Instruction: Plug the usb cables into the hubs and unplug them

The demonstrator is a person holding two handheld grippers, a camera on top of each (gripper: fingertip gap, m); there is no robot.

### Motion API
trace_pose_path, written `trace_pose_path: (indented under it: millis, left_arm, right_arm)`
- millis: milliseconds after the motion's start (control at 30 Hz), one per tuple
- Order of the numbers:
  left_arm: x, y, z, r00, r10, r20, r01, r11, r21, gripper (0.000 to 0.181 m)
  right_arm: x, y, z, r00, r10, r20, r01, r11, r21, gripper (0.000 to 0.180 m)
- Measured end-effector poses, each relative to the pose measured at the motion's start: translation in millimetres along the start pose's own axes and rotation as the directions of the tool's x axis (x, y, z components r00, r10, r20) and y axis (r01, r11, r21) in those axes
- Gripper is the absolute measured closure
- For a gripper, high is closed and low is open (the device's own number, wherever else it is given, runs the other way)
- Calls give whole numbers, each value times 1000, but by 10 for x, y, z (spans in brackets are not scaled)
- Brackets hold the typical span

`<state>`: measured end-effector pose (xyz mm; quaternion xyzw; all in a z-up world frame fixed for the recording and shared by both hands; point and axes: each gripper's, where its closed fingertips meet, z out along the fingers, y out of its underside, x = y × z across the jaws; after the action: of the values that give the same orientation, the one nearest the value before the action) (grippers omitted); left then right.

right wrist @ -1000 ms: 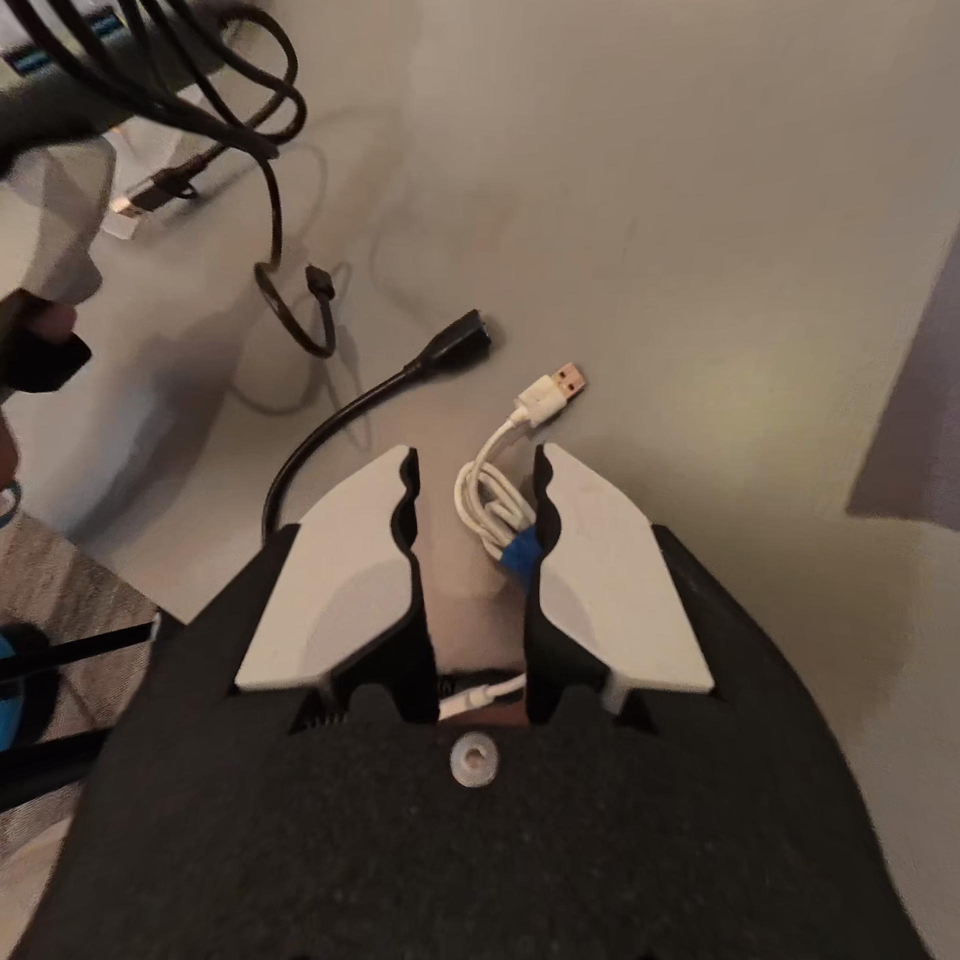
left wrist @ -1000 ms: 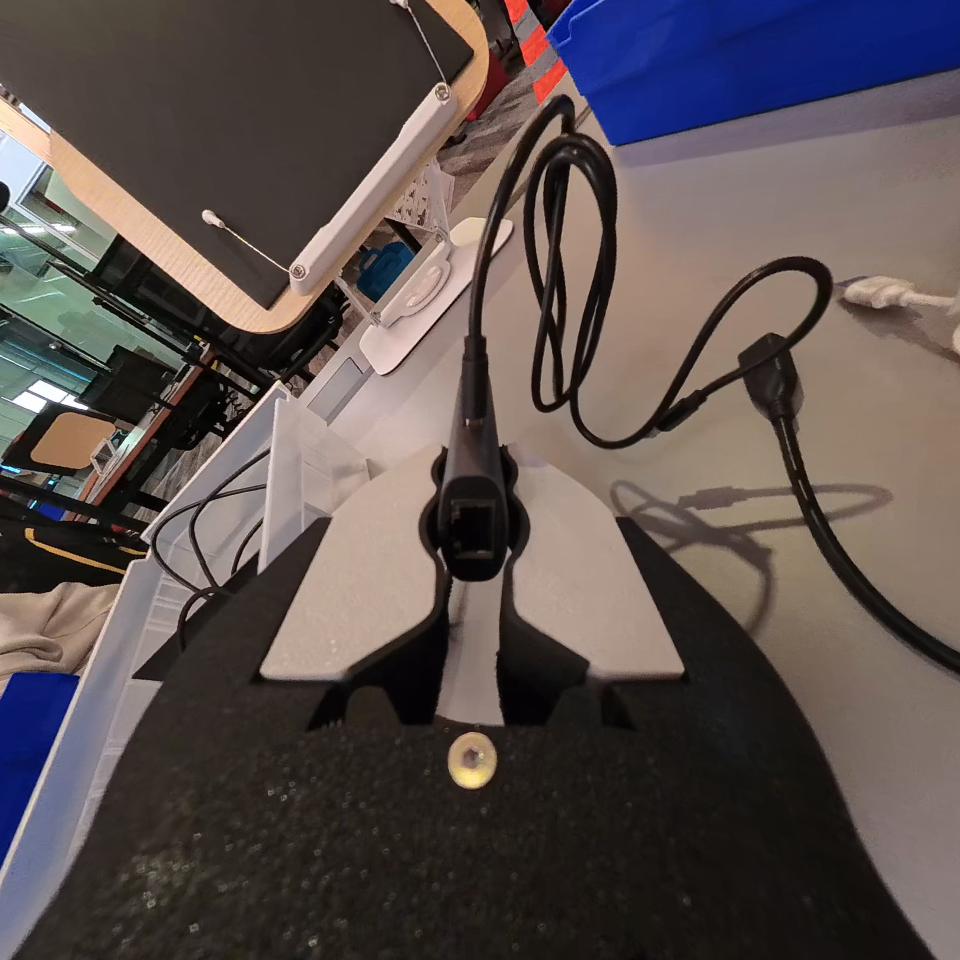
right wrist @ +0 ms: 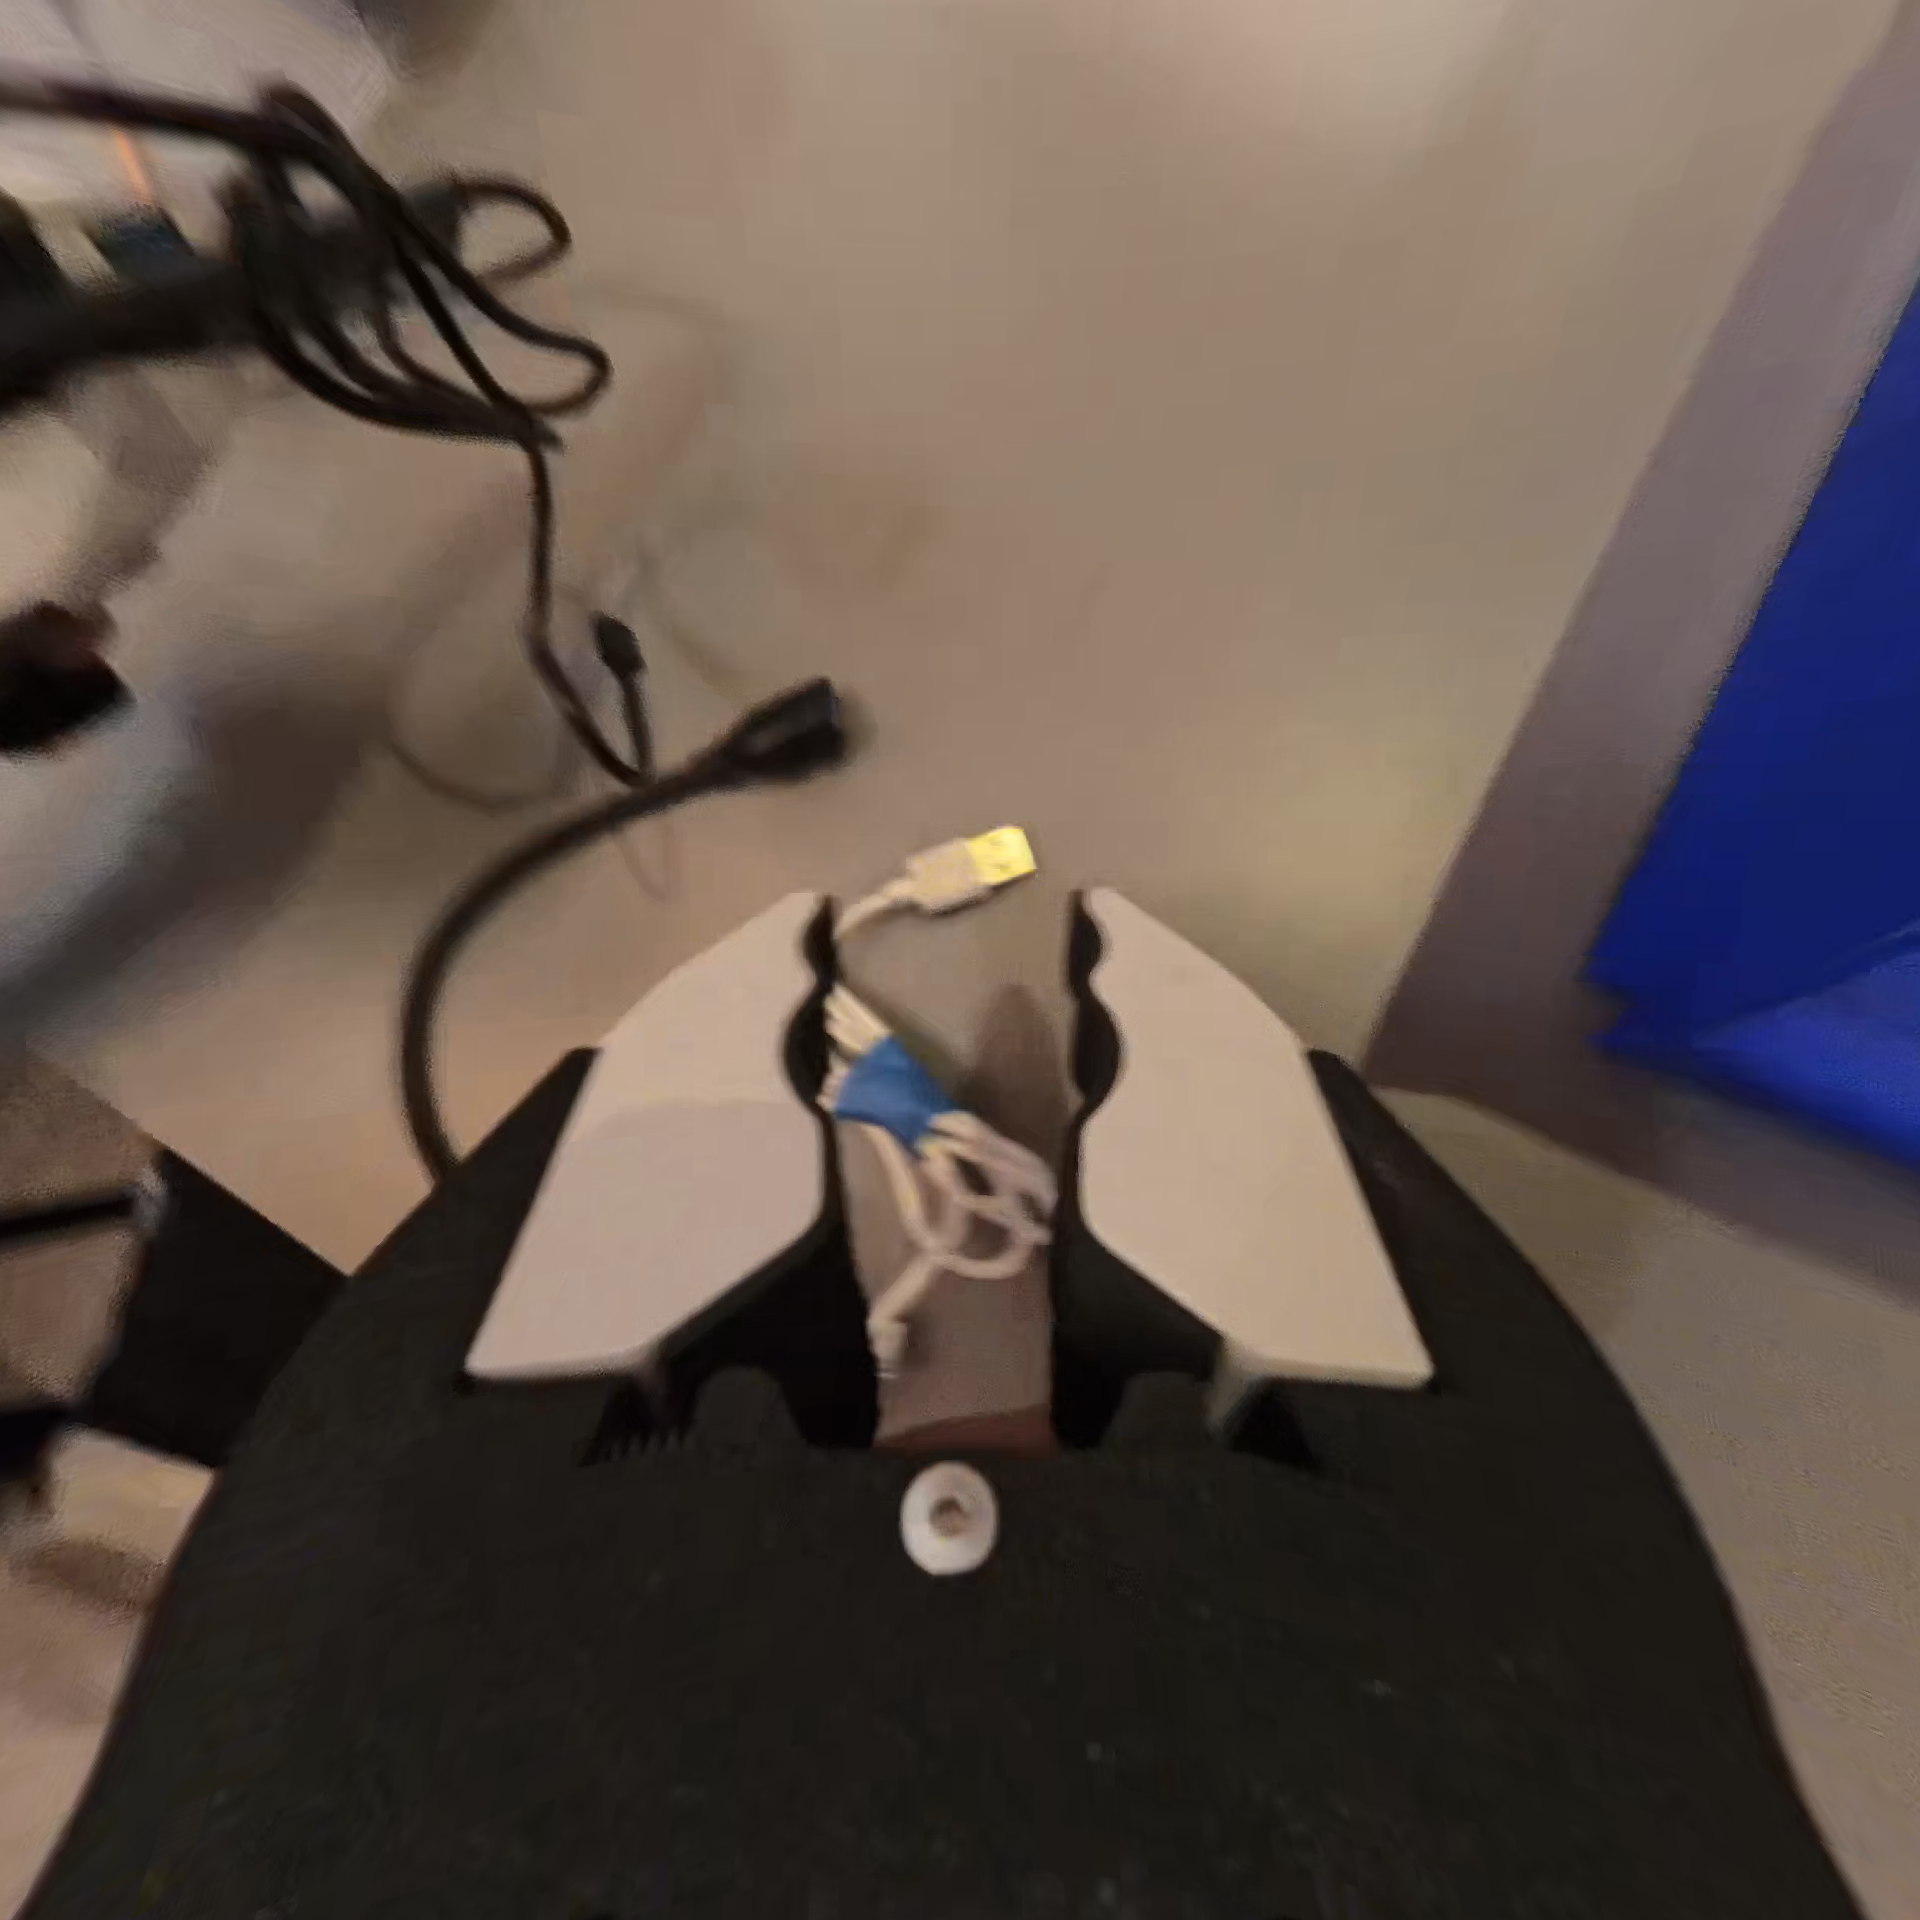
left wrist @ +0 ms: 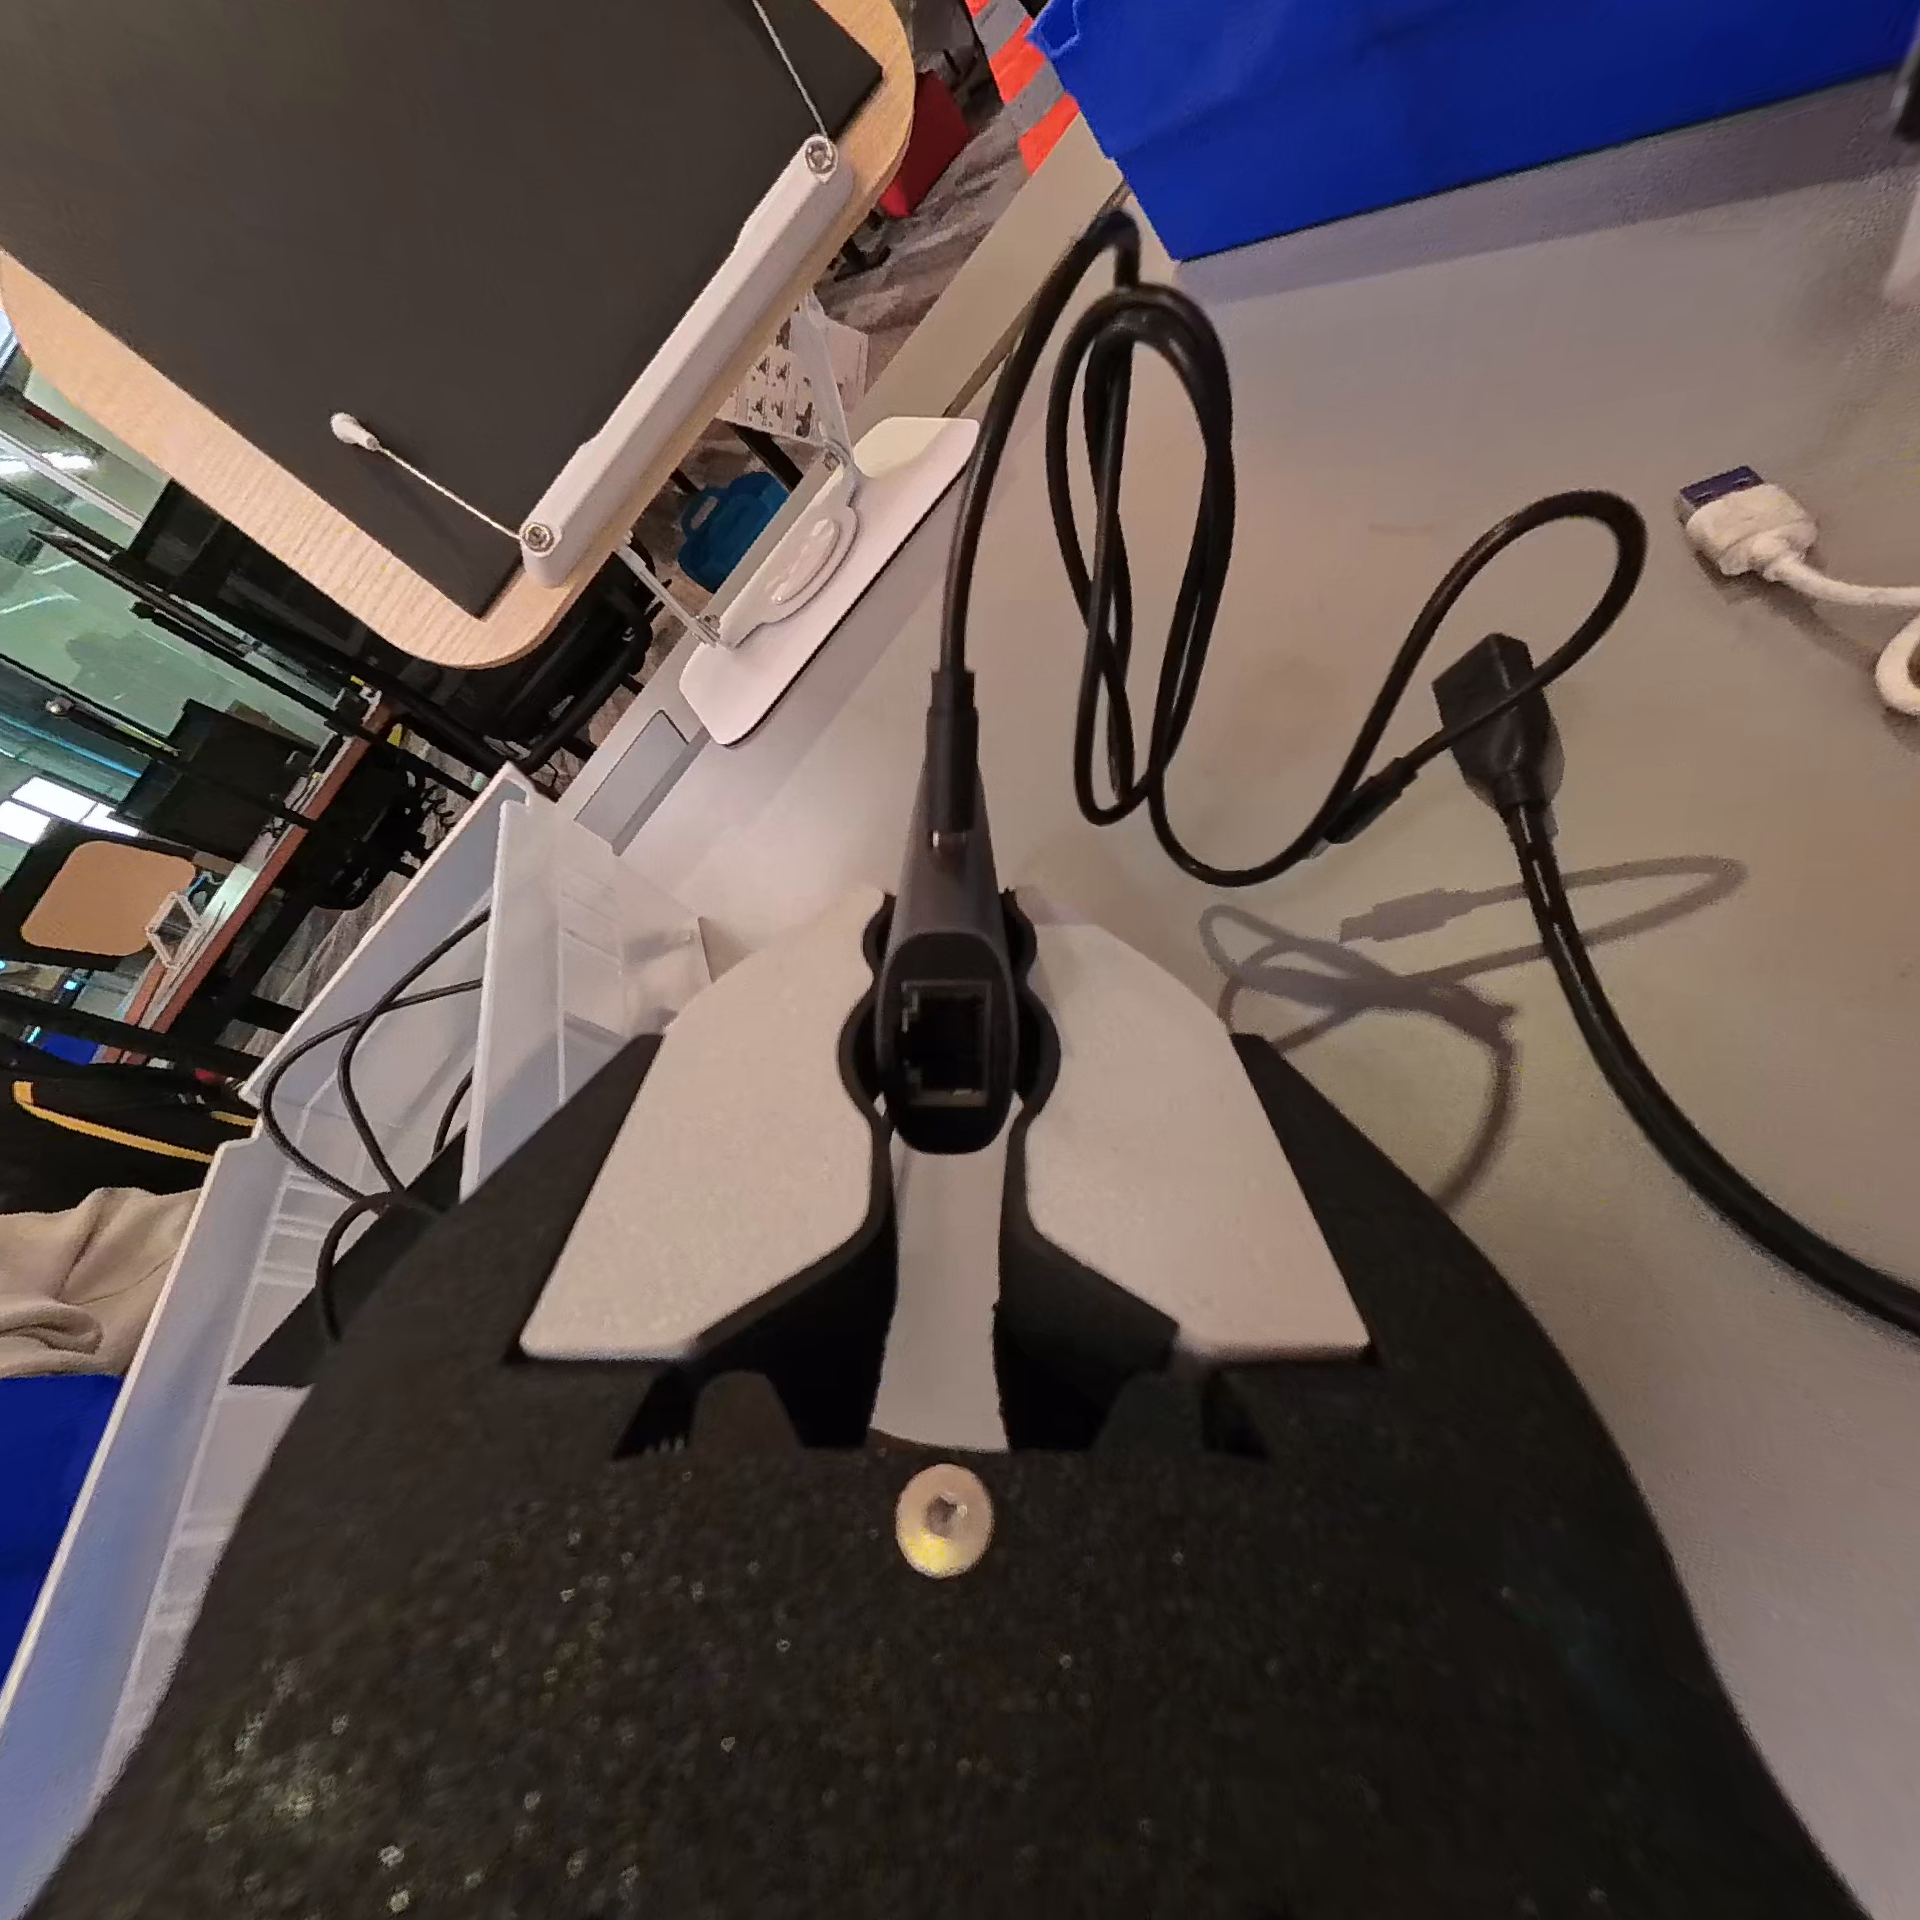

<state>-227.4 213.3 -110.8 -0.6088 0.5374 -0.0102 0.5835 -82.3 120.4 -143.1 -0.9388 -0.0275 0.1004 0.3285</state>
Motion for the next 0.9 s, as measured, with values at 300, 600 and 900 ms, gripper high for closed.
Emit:
trace_pose_path:
  millis: [300,600,900]
  left_arm:
    - [-99,74,-48,996,-84,6,84,996,-3,164]
    - [-120,106,-5,992,-124,-39,124,992,-1,164]
    - [-17,51,1,995,-83,-53,83,997,5,164]
  right_arm:
    - [-140,309,408,907,212,-365,-211,977,45,139]
    - [-163,210,560,962,-91,-257,66,993,-103,176]
    - [-1,578,215,682,-663,308,725,668,-167,177]
